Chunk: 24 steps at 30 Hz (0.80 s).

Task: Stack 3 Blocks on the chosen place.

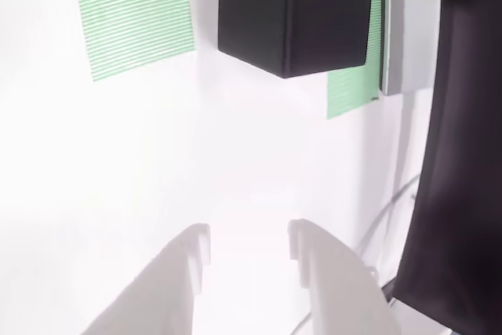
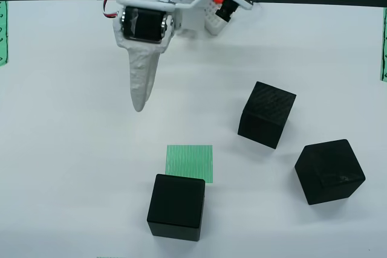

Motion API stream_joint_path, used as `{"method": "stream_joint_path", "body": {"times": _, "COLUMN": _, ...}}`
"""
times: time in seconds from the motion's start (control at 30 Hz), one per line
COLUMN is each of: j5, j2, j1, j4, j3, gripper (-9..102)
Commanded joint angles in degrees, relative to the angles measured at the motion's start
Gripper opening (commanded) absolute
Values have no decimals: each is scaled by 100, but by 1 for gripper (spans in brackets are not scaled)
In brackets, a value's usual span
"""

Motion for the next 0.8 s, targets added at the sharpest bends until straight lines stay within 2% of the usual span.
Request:
{"method": "stream_joint_path", "body": {"times": 0.0, "j5": -114, "j2": -457, "j1": -53, "j4": 308, "j3": -729, "gripper": 12}}
{"method": "stream_joint_path", "body": {"times": 0.3, "j5": -141, "j2": -1740, "j1": -141, "j4": 1072, "j3": -2294, "gripper": 22}}
{"method": "stream_joint_path", "body": {"times": 0.6, "j5": -44, "j2": -3445, "j1": -475, "j4": 2320, "j3": -4430, "gripper": 25}}
{"method": "stream_joint_path", "body": {"times": 0.77, "j5": -35, "j2": -3981, "j1": -615, "j4": 2505, "j3": -5010, "gripper": 28}}
